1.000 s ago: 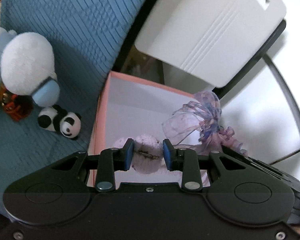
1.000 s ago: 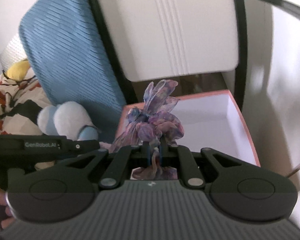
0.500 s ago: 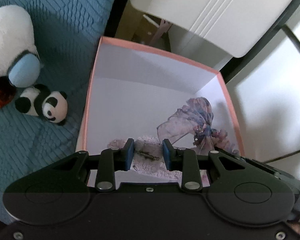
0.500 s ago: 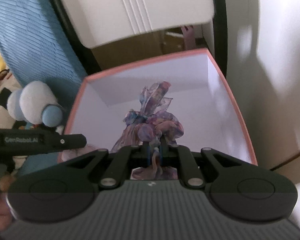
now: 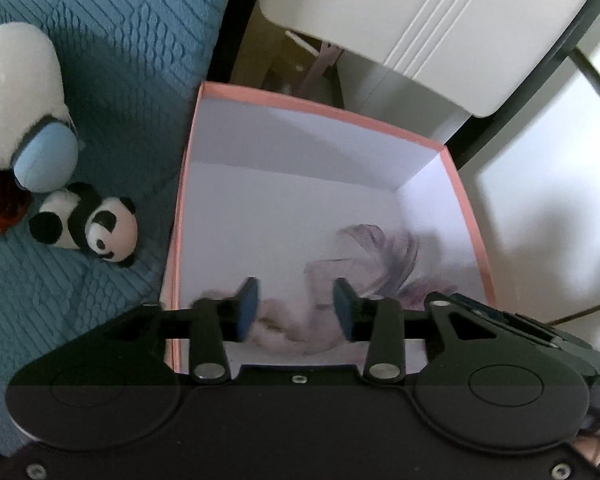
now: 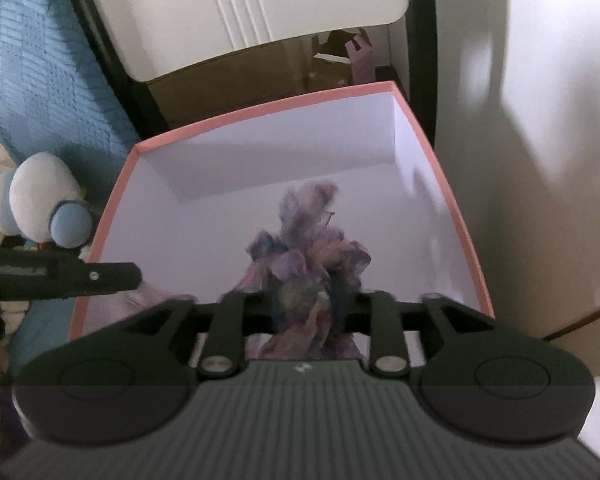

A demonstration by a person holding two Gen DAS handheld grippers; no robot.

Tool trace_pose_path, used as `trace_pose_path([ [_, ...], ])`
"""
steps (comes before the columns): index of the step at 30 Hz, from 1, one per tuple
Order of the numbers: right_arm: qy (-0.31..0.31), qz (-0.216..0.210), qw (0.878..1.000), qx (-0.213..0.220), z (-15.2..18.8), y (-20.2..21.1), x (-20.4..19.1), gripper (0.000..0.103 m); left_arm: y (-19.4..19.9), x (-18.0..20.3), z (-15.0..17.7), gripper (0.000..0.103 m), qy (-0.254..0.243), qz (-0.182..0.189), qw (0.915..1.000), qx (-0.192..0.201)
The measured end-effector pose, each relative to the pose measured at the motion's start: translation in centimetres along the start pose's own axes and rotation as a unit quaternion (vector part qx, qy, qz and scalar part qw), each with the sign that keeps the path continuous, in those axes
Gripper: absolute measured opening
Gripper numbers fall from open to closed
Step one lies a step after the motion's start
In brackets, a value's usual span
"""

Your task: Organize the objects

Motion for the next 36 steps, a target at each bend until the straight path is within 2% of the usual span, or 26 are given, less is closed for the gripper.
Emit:
trace_pose_path([
  [2, 0.007, 0.002, 1.0, 0.0, -0.1, 0.5, -0.3, 0.038, 0.8, 0.1, 0.0, 0.04, -0.004, 0.002, 1.0, 0.007],
  [4, 0.009, 0.005, 1.0, 0.006, -0.2, 1.1, -0.7, 0.056, 1.5, 0.3, 0.1, 0.041, -0.009, 0.003, 0.9999, 0.013],
  [15, 0.014, -0.006, 0.999, 0.049, -0.2, 7.4, -3.3, 0.055, 8.3, 1.7, 1.3, 0.041, -0.049, 0.015, 0.9971, 0.056],
  [20, 0.023, -0.004, 0.997, 0.071, -0.1, 10.5, -5.1, 0.055, 12.2, 1.9, 2.1, 0.041, -0.068, 0.023, 0.9932, 0.092],
  [28, 0.019, -0.019, 0.994, 0.105, 0.9, 14.9, -7.5, 0.055, 17.4, 2.3, 4.3, 0.042, -0.09, 0.038, 0.9884, 0.116],
  [36, 0.038, -0.025, 0.99, 0.137, 2.8, 18.9, -10.6, 0.055, 22.3, 0.5, 7.0, 0.043, -0.095, 0.041, 0.9835, 0.149],
])
Point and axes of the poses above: each gripper's, at about its wrist camera, not at the fingertips, and y roughly against the way its jaws point, x to its right, z to its underside, the point moved 2 cm from there along -y, roughly the way its jaws point, and after that the axes turned 5 degrees about -x, right-handed, at the moved point
